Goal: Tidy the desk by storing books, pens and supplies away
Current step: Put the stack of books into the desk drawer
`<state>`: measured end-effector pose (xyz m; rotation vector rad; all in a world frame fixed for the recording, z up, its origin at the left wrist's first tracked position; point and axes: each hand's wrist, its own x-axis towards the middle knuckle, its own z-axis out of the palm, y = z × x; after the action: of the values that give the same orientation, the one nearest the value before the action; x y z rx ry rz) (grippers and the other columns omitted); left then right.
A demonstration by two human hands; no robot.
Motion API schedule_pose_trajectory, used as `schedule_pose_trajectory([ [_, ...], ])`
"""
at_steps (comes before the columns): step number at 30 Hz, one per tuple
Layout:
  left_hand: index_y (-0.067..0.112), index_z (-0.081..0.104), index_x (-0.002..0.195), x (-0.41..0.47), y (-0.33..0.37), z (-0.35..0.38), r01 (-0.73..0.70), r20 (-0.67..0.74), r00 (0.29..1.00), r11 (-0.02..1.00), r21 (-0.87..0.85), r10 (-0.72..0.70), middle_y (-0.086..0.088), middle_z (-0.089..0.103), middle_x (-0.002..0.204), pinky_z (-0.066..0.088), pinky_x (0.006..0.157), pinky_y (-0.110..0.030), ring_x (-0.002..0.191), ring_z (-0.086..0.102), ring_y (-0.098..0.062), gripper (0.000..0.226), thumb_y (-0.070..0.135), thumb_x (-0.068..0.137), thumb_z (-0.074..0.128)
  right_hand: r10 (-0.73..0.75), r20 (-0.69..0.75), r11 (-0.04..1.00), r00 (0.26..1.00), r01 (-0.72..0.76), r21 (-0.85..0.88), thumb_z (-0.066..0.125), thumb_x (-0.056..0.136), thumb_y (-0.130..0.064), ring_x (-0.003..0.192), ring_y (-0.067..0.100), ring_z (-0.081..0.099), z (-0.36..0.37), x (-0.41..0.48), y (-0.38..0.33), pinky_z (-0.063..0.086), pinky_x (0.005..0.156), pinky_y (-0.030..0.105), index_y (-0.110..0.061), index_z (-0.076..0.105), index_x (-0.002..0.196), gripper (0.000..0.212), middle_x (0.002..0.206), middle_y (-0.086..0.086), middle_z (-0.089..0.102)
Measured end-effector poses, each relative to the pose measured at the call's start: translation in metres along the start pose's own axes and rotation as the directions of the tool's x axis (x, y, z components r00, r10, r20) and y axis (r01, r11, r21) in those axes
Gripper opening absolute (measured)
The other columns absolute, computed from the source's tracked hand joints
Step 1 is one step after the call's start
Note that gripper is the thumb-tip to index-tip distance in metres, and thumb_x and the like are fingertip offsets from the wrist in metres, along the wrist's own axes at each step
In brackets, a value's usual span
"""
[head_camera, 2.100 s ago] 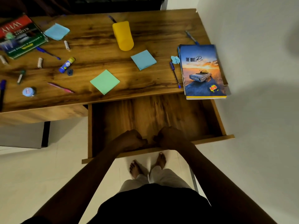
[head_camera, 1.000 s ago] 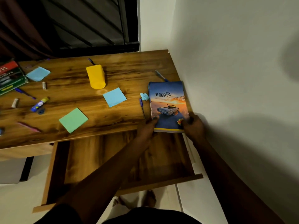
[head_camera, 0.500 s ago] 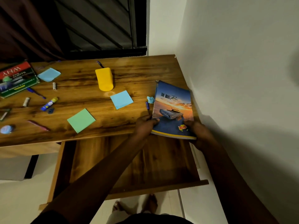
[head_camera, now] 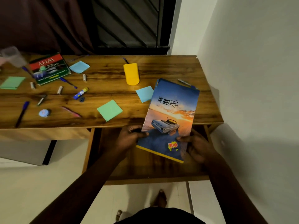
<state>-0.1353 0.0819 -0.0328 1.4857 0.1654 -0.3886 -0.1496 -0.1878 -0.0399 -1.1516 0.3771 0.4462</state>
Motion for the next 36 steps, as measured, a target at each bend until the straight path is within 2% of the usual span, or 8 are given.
schedule_pose_trajectory([
  [6, 0.000, 0.074, 0.115, -0.059, -0.021, -0.067, 0.085, 0.017, 0.996, 0.996, 0.001, -0.085, -0.015, 0.077, 0.111, 0.059, 0.093, -0.041, 0.109, 0.072, -0.033, 0.035, -0.008, 0.082, 0.073, 0.130, 0.054, 0.990, 0.990, -0.127, -0.059, 0.071, 0.075, 0.016, 0.118, 0.047, 0.065, 0.054, -0.021, 0.043, 0.057, 0.096, 0.055, 0.002, 0.059, 0.133, 0.062, 0.129, 0.028, 0.066],
  [10, 0.005, 0.078, 0.105, -0.095, -0.041, -0.095, 0.196, -0.037, 0.980, 0.981, -0.001, -0.196, -0.014, 0.079, 0.102, 0.063, 0.075, -0.030, 0.098, 0.075, -0.029, 0.028, -0.005, 0.079, 0.078, 0.209, 0.024, 0.967, 0.978, -0.203, -0.151, 0.068, 0.079, 0.016, 0.108, 0.043, 0.070, 0.085, -0.038, 0.069, 0.058, 0.091, 0.053, 0.001, 0.063, 0.128, 0.052, 0.120, 0.024, 0.072],
  [15, 0.006, 0.079, 0.101, -0.117, -0.066, -0.126, 0.309, 0.014, 0.950, 0.943, 0.125, -0.313, -0.018, 0.077, 0.103, 0.060, 0.090, -0.053, 0.102, 0.073, -0.036, 0.036, 0.005, 0.066, 0.088, 0.306, -0.014, 0.932, 0.952, -0.302, -0.199, 0.063, 0.087, 0.016, 0.080, 0.026, 0.078, 0.100, -0.056, 0.097, 0.061, 0.061, 0.033, 0.001, 0.063, 0.122, 0.039, 0.098, 0.013, 0.079],
  [21, 0.002, 0.076, 0.106, -0.136, -0.083, -0.146, 0.418, 0.076, 0.900, 0.900, 0.125, -0.428, -0.018, 0.077, 0.104, 0.063, 0.085, -0.046, 0.100, 0.074, -0.035, 0.036, -0.002, 0.071, 0.086, 0.351, -0.005, 0.917, 0.937, -0.344, -0.201, 0.058, 0.088, 0.019, 0.102, 0.036, 0.073, 0.110, -0.060, 0.126, 0.062, 0.083, 0.042, 0.000, 0.062, 0.128, 0.044, 0.117, 0.022, 0.074],
  [27, -0.002, 0.075, 0.104, -0.123, -0.076, -0.146, 0.432, 0.045, 0.899, 0.899, 0.076, -0.436, -0.017, 0.078, 0.100, 0.061, 0.068, -0.032, 0.091, 0.076, -0.030, 0.031, -0.007, 0.074, 0.082, 0.420, -0.052, 0.870, 0.906, -0.418, -0.261, 0.058, 0.092, 0.012, 0.075, 0.023, 0.076, 0.121, -0.043, 0.122, 0.061, 0.064, 0.030, -0.004, 0.069, 0.104, 0.023, 0.087, 0.010, 0.079],
  [29, -0.004, 0.074, 0.105, -0.111, -0.077, -0.145, 0.442, 0.012, 0.896, 0.894, 0.069, -0.444, -0.018, 0.077, 0.102, 0.062, 0.071, -0.035, 0.094, 0.075, -0.031, 0.032, -0.006, 0.074, 0.082, 0.441, -0.078, 0.847, 0.894, -0.443, -0.296, 0.064, 0.090, 0.007, 0.078, 0.025, 0.074, 0.119, -0.030, 0.119, 0.059, 0.068, 0.032, -0.003, 0.070, 0.105, 0.019, 0.090, 0.012, 0.078],
  [33, -0.004, 0.074, 0.104, -0.078, -0.083, -0.143, 0.464, -0.074, 0.885, 0.879, 0.105, -0.459, -0.014, 0.078, 0.101, 0.064, 0.074, -0.038, 0.094, 0.075, -0.028, 0.032, 0.000, 0.074, 0.085, 0.402, -0.151, 0.841, 0.903, -0.429, -0.329, 0.071, 0.085, 0.006, 0.059, 0.016, 0.068, 0.113, 0.001, 0.111, 0.050, 0.047, 0.025, -0.003, 0.070, 0.094, 0.013, 0.073, 0.006, 0.073],
  [36, 0.000, 0.076, 0.101, -0.052, -0.090, -0.140, 0.478, -0.128, 0.877, 0.869, 0.129, -0.463, -0.013, 0.077, 0.101, 0.063, 0.084, -0.045, 0.095, 0.074, -0.029, 0.028, 0.002, 0.074, 0.086, 0.360, -0.182, 0.841, 0.915, -0.403, -0.363, 0.072, 0.084, 0.007, 0.060, 0.015, 0.067, 0.109, 0.030, 0.111, 0.048, 0.046, 0.024, -0.001, 0.071, 0.096, 0.015, 0.073, 0.005, 0.072],
])
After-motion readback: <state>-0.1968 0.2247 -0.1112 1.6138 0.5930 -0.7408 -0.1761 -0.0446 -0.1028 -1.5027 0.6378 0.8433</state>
